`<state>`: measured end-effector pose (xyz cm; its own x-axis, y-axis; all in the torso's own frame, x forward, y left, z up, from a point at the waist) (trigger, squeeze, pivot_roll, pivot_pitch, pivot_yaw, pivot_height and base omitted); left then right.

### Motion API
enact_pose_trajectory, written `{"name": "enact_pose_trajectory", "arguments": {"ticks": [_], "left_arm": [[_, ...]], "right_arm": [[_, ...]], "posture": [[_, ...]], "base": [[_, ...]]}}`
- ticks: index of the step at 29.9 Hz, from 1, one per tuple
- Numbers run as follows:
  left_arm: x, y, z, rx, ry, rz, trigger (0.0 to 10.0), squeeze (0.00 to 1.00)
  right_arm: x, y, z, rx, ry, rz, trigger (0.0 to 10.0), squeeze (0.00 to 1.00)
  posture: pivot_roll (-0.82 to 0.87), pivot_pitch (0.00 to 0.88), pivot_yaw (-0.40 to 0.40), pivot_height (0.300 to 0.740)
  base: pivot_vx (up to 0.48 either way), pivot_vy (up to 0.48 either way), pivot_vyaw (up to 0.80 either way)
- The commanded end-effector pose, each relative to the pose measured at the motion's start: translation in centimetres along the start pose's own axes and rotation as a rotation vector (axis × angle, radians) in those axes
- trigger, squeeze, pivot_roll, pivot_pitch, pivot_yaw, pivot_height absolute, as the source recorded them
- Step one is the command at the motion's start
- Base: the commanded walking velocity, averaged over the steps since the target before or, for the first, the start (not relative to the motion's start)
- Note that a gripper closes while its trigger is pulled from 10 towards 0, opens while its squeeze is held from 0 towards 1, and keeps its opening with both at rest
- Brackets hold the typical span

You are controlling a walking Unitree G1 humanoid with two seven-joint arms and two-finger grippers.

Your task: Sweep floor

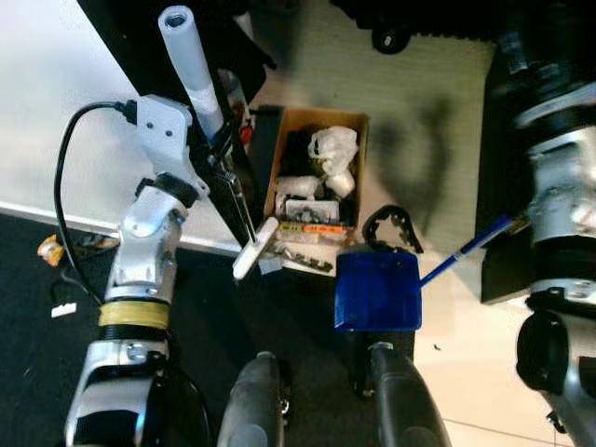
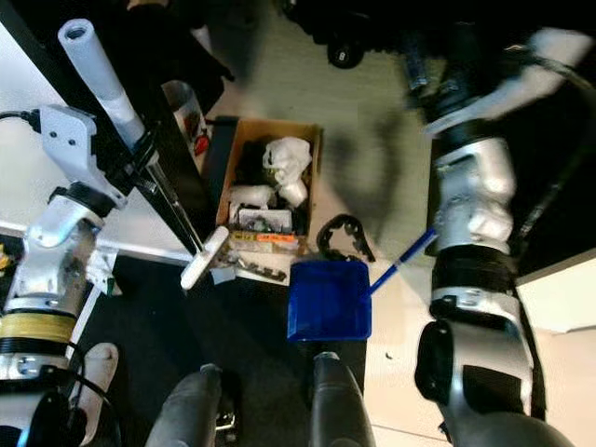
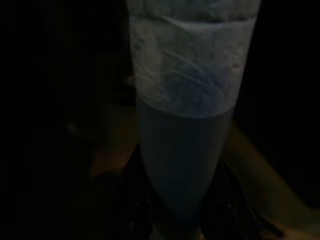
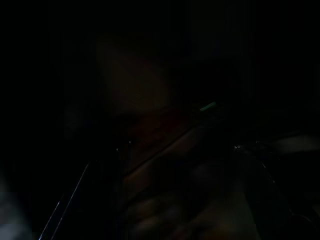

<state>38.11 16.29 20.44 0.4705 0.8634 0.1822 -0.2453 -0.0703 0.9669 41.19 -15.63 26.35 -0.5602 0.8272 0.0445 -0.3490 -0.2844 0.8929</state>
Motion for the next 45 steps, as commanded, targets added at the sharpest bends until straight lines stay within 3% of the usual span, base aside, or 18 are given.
{"name": "enact_pose_trajectory", "arguments": {"ticks": [1,3,4,6,7,8,9,15,20,21,26,28,33,38,45], "left_arm": [[-0.9,1.0,0.0,0.005,-0.105,0.017,10.0,0.0],[-1.6,1.2,-0.4,0.028,-0.191,0.031,10.0,0.0],[-1.6,1.2,-0.4,0.028,-0.191,0.031,10.0,0.0],[-1.8,1.5,-1.1,0.036,-0.262,0.014,10.0,0.0],[-1.8,1.5,-1.1,0.036,-0.262,0.014,10.0,0.0],[-1.9,1.6,-1.5,0.037,-0.295,0.006,10.0,0.0],[-2.2,1.6,-2.1,0.043,-0.347,0.004,10.0,0.0],[-2.9,1.4,-3.1,0.057,-0.436,-0.002,10.0,0.0],[-5.0,0.9,-4.2,0.089,-0.568,-0.055,10.0,0.0],[-5.9,1.0,-4.3,0.088,-0.606,-0.078,10.0,0.0],[-7.3,2.1,-3.8,0.041,-0.65,-0.13,10.0,0.0],[-7.3,2.1,-3.8,0.041,-0.65,-0.13,10.0,0.0],[-7.8,3.1,-3.5,-0.001,-0.677,-0.142,10.0,0.0],[-8.1,3.0,-3.6,-0.005,-0.679,-0.151,10.0,0.0],[-9.0,4.2,-3.2,-0.045,-0.694,-0.227,10.0,0.0]], "right_arm": [[2.8,-2.0,0.1,0.082,0.149,-0.006,10.0,0.0],[5.6,-3.5,0.1,0.125,0.283,0.057,10.0,0.0],[5.6,-3.5,0.1,0.125,0.283,0.057,10.0,0.0],[8.1,-5.1,-0.7,0.166,0.402,0.099,10.0,0.09],[8.1,-5.1,-0.7,0.166,0.402,0.099,10.0,0.09],[8.8,-5.8,-1.1,0.183,0.435,0.104,10.0,0.23],[9.1,-6.7,-1.7,0.198,0.441,0.118,10.0,1.0],[8.8,-8.2,-2.8,0.221,0.41,0.157,10.0,1.0],[9.4,-11.3,-5.0,0.324,0.406,0.199,10.0,1.0],[10.2,-12.0,-5.5,0.343,0.429,0.222,10.0,0.0],[12.3,-13.1,-6.0,0.359,0.498,0.267,10.0,0.0],[12.3,-13.1,-6.0,0.359,0.498,0.267,10.0,0.0],[15.9,-14.4,-5.9,0.38,0.615,0.348,10.0,0.0],[17.7,-13.6,-5.4,0.338,0.68,0.414,10.0,0.0],[18.5,-13.9,-4.7,0.325,0.684,0.376,10.0,0.0]], "posture": [[0.03,0.101,-0.014,0.731],[0.03,0.103,-0.024,0.731],[0.03,0.103,-0.024,0.731],[0.04,0.107,-0.045,0.731],[0.04,0.107,-0.045,0.731],[0.04,0.109,-0.047,0.731],[0.05,0.11,-0.055,0.731],[0.06,0.113,-0.06,0.731],[0.05,0.12,-0.063,0.731],[0.05,0.121,-0.065,0.731],[0.05,0.125,-0.071,0.731],[0.05,0.125,-0.071,0.731],[0.05,0.14,-0.088,0.731],[0.05,0.144,-0.098,0.731],[0.05,0.143,-0.097,0.731]], "base": [[0.0,0.0,0.0],[0.0,0.0,0.0],[0.0,0.0,0.0],[0.0,0.0,0.0],[0.0,0.0,0.0],[0.0,0.0,0.0],[0.0,0.0,0.0],[0.0,0.0,0.0],[0.0,0.0,0.0],[0.0,0.0,0.0],[0.0,0.0,0.0],[0.0,0.0,0.0],[0.0,0.0,0.0],[0.0,0.0,0.0],[0.0,0.0,0.0]]}}
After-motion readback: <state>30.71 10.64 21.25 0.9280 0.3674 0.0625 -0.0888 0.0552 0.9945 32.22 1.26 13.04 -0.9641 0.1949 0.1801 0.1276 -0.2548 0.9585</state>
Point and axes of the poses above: a point about 5 cm out from each wrist's last joint towards the gripper, its own z axis pointing out of the wrist towards the gripper, its own y axis along the axis of the wrist's last joint, x = y × z, the point moved 6 cm from there along z, pointing out of the wrist towards the gripper, and after that the axes turned 2 degrees about -z, right-handed, at the moved point
